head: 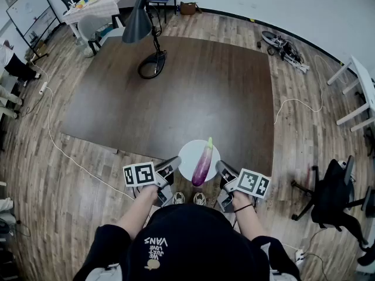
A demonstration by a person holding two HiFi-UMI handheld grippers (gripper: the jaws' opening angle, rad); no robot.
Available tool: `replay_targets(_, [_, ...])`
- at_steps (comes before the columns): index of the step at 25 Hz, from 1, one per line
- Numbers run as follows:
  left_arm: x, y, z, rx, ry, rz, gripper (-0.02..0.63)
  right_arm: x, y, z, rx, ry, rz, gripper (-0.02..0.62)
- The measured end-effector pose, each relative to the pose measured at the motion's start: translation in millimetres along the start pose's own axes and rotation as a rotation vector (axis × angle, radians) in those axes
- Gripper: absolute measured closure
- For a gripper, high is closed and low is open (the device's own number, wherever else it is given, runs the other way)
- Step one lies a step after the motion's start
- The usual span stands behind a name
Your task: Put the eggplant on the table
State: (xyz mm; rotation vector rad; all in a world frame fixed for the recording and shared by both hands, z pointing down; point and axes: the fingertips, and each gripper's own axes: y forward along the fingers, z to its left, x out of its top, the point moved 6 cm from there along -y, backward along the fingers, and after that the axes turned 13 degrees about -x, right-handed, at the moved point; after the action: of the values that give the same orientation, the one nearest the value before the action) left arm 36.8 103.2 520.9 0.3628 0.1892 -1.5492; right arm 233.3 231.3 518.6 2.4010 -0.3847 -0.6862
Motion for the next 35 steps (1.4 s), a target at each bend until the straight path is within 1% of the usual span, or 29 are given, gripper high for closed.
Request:
replay_targets(10, [-1,-2,0,0.004,-0.004,-0.015,0.580,2,2,1,0.007,-0.009,0.010,0.561])
replay_targets(15, [-3,-3,3,0.010,-0.014,-0.046,0.580,5,6,0,0.039,0.000,0.035,0.561])
replay_targets(22, [-5,-2,4,0.039,-0.016,-0.094,0.580,13,16,-1,0.058,-0.040,0.076,0.561])
replay_targets(27, [-18,-7,5,0.071,-0.026,-0.167,0.580,16,22,-5,0.089,-0.084,0.131,0.561])
replay_targets(31, [-24,-13,3,0.093,-0.025,-0.236,0.580,22,31,0,0.116,-0.151,0.181,0.561])
replay_targets(35, [-31,-26,7,0.116,-0.035,-0.291,0.580,17,41,9,0.139,-0.209,0.228,0.561])
